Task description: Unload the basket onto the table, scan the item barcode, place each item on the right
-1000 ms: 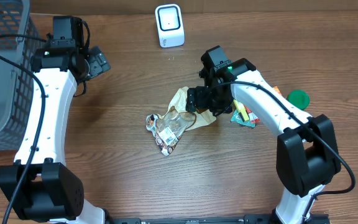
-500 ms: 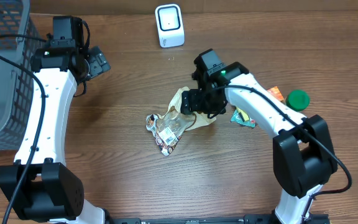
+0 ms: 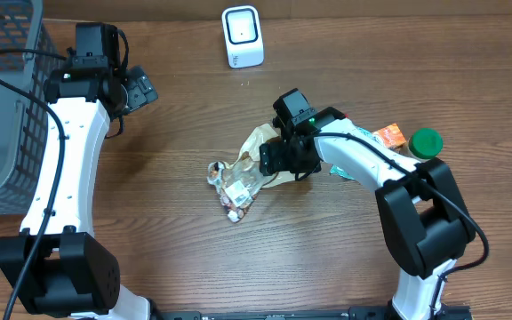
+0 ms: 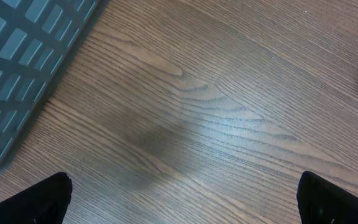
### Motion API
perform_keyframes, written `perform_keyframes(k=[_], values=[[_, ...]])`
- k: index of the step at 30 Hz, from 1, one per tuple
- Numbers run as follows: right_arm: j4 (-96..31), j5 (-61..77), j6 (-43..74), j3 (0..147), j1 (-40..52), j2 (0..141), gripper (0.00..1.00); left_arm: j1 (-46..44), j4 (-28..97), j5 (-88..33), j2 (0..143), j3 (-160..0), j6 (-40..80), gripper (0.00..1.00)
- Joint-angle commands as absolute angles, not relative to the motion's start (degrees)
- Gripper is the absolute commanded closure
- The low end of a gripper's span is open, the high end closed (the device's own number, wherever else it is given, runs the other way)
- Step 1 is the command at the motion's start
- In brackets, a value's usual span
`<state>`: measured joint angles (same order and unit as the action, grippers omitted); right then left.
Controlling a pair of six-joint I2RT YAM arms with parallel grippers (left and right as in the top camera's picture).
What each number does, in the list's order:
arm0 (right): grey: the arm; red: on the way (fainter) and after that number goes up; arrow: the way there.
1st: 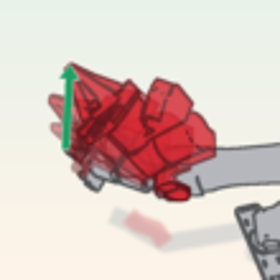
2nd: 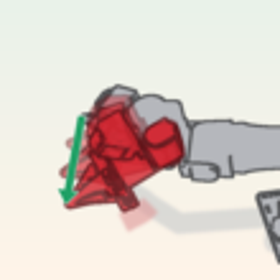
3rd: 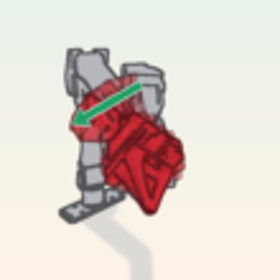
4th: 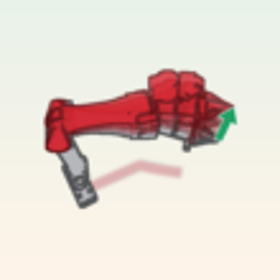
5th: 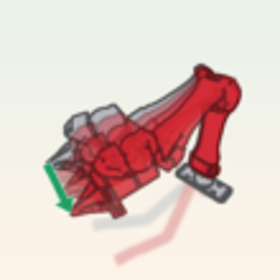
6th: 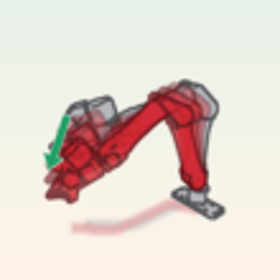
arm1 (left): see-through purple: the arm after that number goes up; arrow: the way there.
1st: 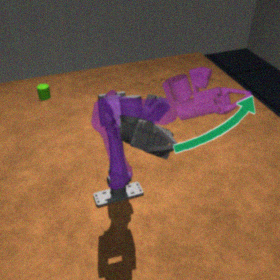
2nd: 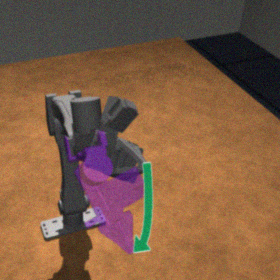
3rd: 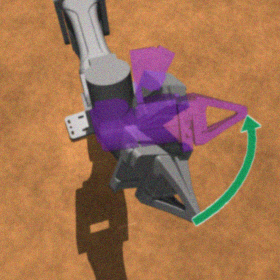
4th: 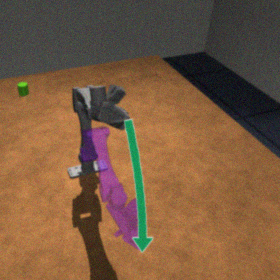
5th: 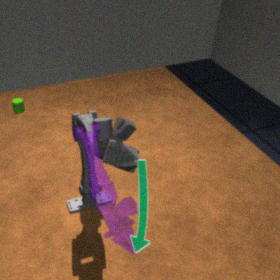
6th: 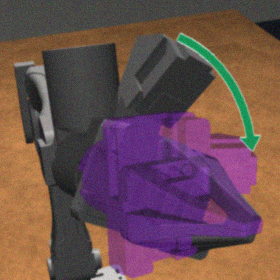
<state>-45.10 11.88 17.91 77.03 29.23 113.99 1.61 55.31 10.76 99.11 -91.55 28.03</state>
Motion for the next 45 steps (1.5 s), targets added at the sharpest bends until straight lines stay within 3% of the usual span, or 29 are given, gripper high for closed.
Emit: perform_keyframes(k=[1, 4, 6, 10, 22, 30, 31, 33, 35, 45], values=[[-44.6, 11.6, 17.5, 76.0, 29.3, 116.5, 0.16, 1.7, 55.3, 10.9, 98.6, -91.9, 26.8, 0.0], [-44.6, 11.6, 18.0, 76.0, 29.3, 117.1, 0.26, 1.7, 55.3, 10.9, 98.6, -91.9, 26.8, 0.0], [-44.6, 11.6, 18.0, 76.0, 29.3, 117.1, 0.27, 1.7, 55.3, 10.9, 98.6, -91.9, 26.8, 0.0], [-44.6, 11.7, 18.0, 76.0, 29.3, 117.1, 0.53, 1.7, 55.3, 10.9, 98.6, -91.9, 26.8, 0.0], [-44.6, 14.8, 17.9, 76.2, 28.5, 117.1, 0.81, 1.7, 55.3, 10.9, 98.6, -91.9, 26.8, 0.0], [-44.4, 19.1, 17.6, 76.5, 26.8, 114.4, 0.81, 1.7, 55.3, 10.9, 98.6, -91.9, 26.8, 0.0], [-44.4, 19.9, 18.0, 76.5, 26.7, 114.0, 0.78, 1.7, 55.3, 10.9, 98.6, -91.9, 26.8, 0.0], [-44.2, 21.4, 17.9, 76.6, 26.5, 113.4, 0.57, 1.7, 55.3, 10.9, 98.6, -91.9, 26.8, 0.0], [-43.0, 21.1, 16.9, 76.6, 26.2, 113.4, 0.47, 1.7, 55.3, 10.9, 98.6, -91.9, 26.8, 0.0], [-36.7, 21.0, 9.4, 78.8, 26.0, 113.3, 0.31, 1.7, 55.3, 10.9, 98.6, -91.9, 26.8, 0.0]])
